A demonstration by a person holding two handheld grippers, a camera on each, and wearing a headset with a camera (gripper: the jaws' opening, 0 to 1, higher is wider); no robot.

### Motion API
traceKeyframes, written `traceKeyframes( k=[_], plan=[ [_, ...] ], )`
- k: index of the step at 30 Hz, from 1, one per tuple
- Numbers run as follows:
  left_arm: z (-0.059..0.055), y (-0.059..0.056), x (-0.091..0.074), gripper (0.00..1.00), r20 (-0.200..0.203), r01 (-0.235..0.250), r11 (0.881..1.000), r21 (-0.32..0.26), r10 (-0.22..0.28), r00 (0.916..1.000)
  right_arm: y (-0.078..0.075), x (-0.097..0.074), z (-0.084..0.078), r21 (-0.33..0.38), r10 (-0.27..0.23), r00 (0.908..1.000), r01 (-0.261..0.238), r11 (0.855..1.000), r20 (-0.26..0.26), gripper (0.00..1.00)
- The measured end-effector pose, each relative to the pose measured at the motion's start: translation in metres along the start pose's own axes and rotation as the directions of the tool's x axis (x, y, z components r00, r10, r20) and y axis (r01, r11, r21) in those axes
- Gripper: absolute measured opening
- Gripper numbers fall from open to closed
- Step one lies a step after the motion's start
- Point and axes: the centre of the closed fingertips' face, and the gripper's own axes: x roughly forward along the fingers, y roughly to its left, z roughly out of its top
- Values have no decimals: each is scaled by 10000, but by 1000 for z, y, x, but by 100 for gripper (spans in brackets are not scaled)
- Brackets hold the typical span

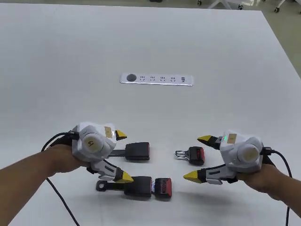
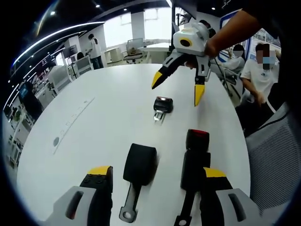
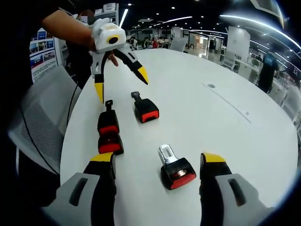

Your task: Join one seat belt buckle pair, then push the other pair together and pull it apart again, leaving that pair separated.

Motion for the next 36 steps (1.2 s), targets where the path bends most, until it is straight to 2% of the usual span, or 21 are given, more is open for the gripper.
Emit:
traceKeyframes(
  k=[6, 10, 12, 16, 22, 25, 34, 35, 36],
  plan=[
    [-2, 10, 11, 77, -74, 70, 9999, -115, -71, 9999, -12, 0, -4, 174, 167, 9998, -166, 9997, -75, 72],
    [-9, 14, 19, 76, -234, 194, 9998, -110, -196, 9995, -19, 10, -15, 382, 437, 9989, -431, 9983, -153, 71],
    [-10, 17, 23, 75, -259, 238, 9996, -163, -242, 9994, -16, 12, -18, 570, 694, 9974, -682, 9960, -201, 71],
    [-16, 22, 32, 71, -322, 306, 9993, -196, -312, 9990, -21, 19, -28, 627, 945, 9950, -923, 9938, -330, 70],
    [-22, 29, 43, 70, -389, 440, 9986, -291, -451, 9982, -25, 21, -35, 671, 1125, 9923, -1089, 9918, -523, 67],
    [-23, 32, 48, 69, -363, 492, 9982, -328, -504, 9981, -26, 20, -36, 584, 1237, 9902, -1200, 9911, -645, 66],
    [-36, 31, 59, 59, -827, 724, 9972, 162, -709, 9941, -20, 20, -47, 137, 1729, 9774, -1726, 9849, -1216, 60],
    [-33, 32, 59, 59, -570, 734, 9969, 290, -717, 9958, -18, 20, -44, 43, 1768, 9783, -1774, 9841, -1084, 59],
    [-36, 33, 57, 59, -677, 681, 9977, 48, -676, 9954, -18, 18, -43, 33, 1756, 9783, -1763, 9843, -1102, 58]
  ],
)
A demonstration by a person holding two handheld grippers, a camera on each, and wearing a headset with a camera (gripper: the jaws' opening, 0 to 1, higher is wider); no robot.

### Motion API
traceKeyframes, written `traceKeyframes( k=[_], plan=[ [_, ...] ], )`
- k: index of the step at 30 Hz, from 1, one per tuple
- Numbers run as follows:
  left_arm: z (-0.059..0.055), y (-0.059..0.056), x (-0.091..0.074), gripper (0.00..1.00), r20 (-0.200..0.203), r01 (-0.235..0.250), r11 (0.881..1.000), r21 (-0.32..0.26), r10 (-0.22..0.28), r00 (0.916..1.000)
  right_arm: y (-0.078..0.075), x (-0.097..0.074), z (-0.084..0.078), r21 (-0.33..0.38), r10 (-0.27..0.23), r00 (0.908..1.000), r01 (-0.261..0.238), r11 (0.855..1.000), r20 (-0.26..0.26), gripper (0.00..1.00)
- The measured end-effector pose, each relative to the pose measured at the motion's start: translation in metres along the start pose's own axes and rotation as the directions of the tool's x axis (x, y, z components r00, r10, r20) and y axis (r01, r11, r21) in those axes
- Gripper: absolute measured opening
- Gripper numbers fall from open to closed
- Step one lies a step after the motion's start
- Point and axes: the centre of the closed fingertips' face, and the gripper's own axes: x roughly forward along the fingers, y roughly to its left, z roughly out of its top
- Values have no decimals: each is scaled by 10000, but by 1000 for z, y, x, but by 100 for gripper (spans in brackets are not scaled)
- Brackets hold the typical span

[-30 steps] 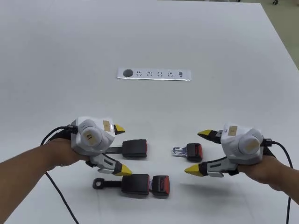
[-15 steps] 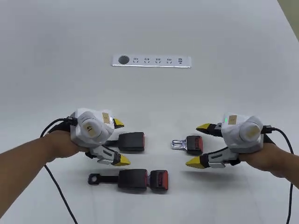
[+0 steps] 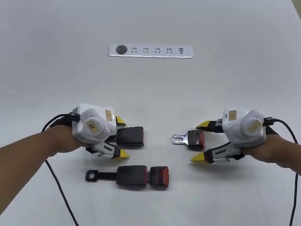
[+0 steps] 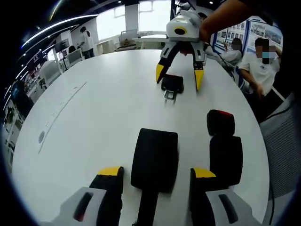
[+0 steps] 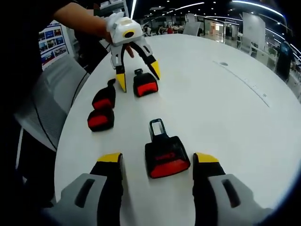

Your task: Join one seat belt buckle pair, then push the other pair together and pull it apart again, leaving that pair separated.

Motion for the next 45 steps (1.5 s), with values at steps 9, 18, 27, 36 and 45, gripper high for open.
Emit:
traceKeyframes(
  k=[9, 18, 27, 36, 45],
  plan=[
    [0, 1, -2, 42, 250, 170, 9994, 299, -178, 9995, -10, -1, -2, -225, -78, 9999, 79, 9997, 72, 45],
    [2, 5, -2, 34, 314, 288, 9967, 760, -312, 9990, -18, 1, -6, -574, -298, 9993, 285, 9979, -222, 34],
    [2, 2, -4, 34, 109, 572, 9906, 1243, -590, 9982, -18, 1, -7, -1058, 65, 9959, -160, 9943, -897, 33],
    [1, -1, -4, 34, 117, 580, 9913, 1181, -598, 9981, -19, 2, -8, -1154, 189, 9961, -289, 9929, -866, 33],
    [-1, -1, -4, 34, 85, 577, 9923, 1095, -590, 9982, -17, 4, -5, -1107, 226, 9973, -303, 9934, -701, 33]
  ],
)
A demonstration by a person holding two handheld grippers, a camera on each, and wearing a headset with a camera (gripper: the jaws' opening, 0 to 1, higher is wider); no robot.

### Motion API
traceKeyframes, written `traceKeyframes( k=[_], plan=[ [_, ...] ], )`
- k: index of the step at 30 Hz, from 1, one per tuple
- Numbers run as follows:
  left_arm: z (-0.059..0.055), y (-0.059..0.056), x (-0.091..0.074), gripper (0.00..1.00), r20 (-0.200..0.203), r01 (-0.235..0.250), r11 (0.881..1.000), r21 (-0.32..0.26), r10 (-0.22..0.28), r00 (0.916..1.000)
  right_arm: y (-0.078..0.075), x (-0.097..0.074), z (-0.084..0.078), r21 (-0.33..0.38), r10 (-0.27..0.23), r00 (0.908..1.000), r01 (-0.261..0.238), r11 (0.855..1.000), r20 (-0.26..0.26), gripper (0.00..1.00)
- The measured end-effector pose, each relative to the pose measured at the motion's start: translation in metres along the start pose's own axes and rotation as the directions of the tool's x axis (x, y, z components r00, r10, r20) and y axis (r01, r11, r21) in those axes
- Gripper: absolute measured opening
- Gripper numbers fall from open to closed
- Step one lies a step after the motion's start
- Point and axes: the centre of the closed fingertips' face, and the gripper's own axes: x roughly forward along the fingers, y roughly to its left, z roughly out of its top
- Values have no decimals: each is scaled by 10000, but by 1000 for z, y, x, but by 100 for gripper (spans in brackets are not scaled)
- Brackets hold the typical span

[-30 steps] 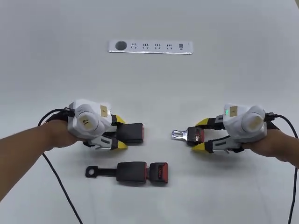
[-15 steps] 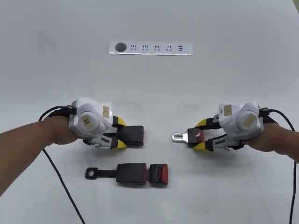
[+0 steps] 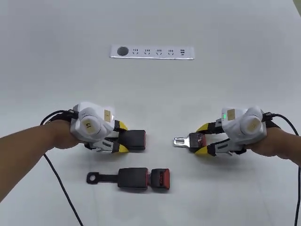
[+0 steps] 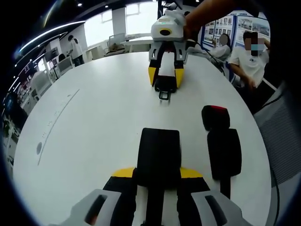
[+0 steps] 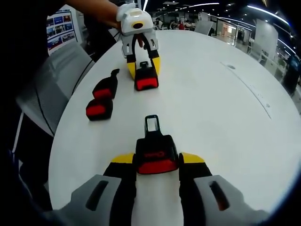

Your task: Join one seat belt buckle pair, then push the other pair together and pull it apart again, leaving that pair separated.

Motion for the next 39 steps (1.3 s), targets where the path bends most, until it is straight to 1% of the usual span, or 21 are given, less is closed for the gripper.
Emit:
traceKeyframes(
  k=[5, 9, 11, 13, 16, 21, 29, 31, 34, 39],
  plan=[
    [-2, 1, 1, 34, -26, 6, 10000, -29, -6, 10000, 2, 4, 8, -71, 11, 9999, -10, 10000, 166, 33],
    [-1, 1, 2, 33, -89, -1, 10000, -72, 0, 10000, -1, 7, 13, -58, 31, 9995, -29, 10000, 315, 33],
    [-2, 2, 2, 33, -101, 1, 10000, -88, -2, 9999, -3, 12, 16, -85, 43, 9993, -40, 10000, 372, 33],
    [-1, 2, 2, 33, -110, -3, 9999, -112, 2, 9999, 1, 14, 18, -136, 62, 9991, -57, 9999, 419, 33],
    [-1, 1, 2, 33, -116, -6, 9999, -127, 4, 9999, -1, 19, 22, -148, 76, 9985, -68, 9999, 542, 33],
    [0, 2, 3, 33, -140, -6, 9999, -145, 4, 9999, 6, 28, 29, -148, 158, 9977, -149, 9998, 661, 33],
    [0, 2, 3, 34, -213, -6, 9998, -174, 2, 9998, 8, 38, 43, -98, 160, 9952, -152, 9998, 966, 33],
    [-1, 3, 4, 34, -201, -3, 9999, -173, 0, 9998, 9, 44, 50, -78, 158, 9941, -150, 9999, 1071, 33],
    [0, 3, 4, 33, -224, -1, 9999, -163, -3, 9997, 9, 51, 54, -48, 151, 9934, -146, 9999, 1137, 33],
    [0, 4, 4, 33, -266, 7, 9999, -143, -10, 9996, 11, 54, 60, -77, 201, 9920, -193, 9998, 1243, 33]
  ],
)
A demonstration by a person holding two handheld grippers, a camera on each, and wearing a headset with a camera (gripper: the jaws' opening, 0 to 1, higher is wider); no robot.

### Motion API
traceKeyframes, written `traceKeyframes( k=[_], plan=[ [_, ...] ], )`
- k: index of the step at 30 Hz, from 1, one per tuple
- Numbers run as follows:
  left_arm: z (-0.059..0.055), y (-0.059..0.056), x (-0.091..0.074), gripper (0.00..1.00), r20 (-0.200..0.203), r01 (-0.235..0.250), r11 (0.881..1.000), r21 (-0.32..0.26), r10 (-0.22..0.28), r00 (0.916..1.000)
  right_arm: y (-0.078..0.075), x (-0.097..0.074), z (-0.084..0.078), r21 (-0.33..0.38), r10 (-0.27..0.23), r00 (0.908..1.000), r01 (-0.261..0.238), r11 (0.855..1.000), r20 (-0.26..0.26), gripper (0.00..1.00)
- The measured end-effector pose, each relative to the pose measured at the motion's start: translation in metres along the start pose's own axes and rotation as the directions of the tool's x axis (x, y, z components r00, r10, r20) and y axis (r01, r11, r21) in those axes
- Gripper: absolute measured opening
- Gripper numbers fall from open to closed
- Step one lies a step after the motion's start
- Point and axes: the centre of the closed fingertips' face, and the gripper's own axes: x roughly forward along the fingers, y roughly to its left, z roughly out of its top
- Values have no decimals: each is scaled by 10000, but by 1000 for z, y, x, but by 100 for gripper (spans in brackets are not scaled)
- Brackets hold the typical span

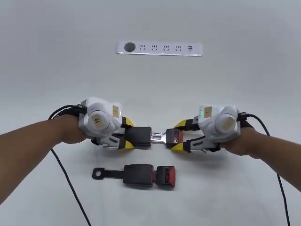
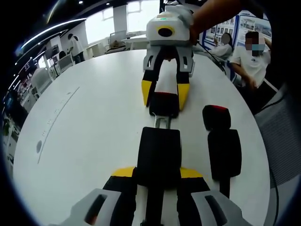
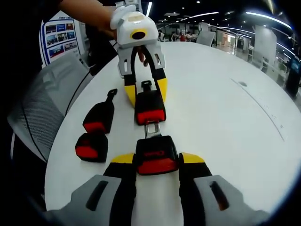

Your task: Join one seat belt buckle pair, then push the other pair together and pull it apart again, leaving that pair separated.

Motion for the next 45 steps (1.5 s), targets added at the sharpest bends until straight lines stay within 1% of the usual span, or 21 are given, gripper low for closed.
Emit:
traceKeyframes(
  k=[6, 8, 10, 12, 13, 19, 26, 29, 32, 33, 35, 37, 42, 45],
  plan=[
    [0, 0, 0, 33, -72, 37, 10000, 73, -36, 10000, -1, 2, -2, -36, 31, 10000, -31, 10000, 5, 33],
    [1, 0, 0, 33, -84, 48, 10000, 78, -48, 10000, -1, 6, 1, -43, 54, 10000, -54, 10000, 22, 33],
    [1, 0, 0, 33, -116, 49, 9999, 97, -48, 9999, 2, 10, 5, -146, 110, 9999, -111, 9998, -46, 33],
    [1, 0, 0, 33, -143, 52, 9999, 123, -50, 9999, -1, 14, 7, -181, 104, 9999, -106, 9998, -79, 33],
    [1, 0, 0, 33, -156, 62, 9999, 105, -60, 9999, 1, 13, 8, -230, 112, 9999, -114, 9997, -110, 33],
    [0, 1, 0, 33, -168, 66, 9999, 106, -64, 9998, 4, 11, 10, -73, 72, 9998, -73, 9999, -159, 33],
    [0, 1, 0, 33, -369, 160, 9996, 221, -152, 9992, 6, 13, 14, -99, 61, 9997, -64, 9999, -228, 32],
    [-1, 1, 0, 32, -420, 187, 9997, 126, -181, 9990, 5, 14, 14, -86, 75, 9997, -77, 9999, -213, 32],
    [-1, 1, 0, 32, -470, 233, 9995, 222, -222, 9986, 7, 20, 18, -6, 42, 9999, -42, 10000, -107, 32],
    [-1, 1, 0, 32, -477, 247, 9994, 252, -235, 9986, 7, 22, 21, -17, -40, 10000, 40, 10000, -85, 32],
    [-2, 2, 0, 32, -457, 237, 9995, 197, -228, 9987, 6, 27, 23, -73, -70, 9999, 70, 9999, -80, 32],
    [-3, 3, 0, 32, -455, 232, 9996, 173, -224, 9987, 6, 26, 23, 28, -87, 10000, 87, 10000, -38, 32],
    [-4, 3, 0, 32, -449, 222, 9997, 111, -217, 9988, 7, 28, 24, -3, -205, 9996, 205, 9998, -187, 32],
    [-4, 3, 0, 32, -439, 225, 9997, 128, -219, 9988, 7, 28, 23, 40, -241, 9995, 242, 9997, -182, 32]
  ],
)
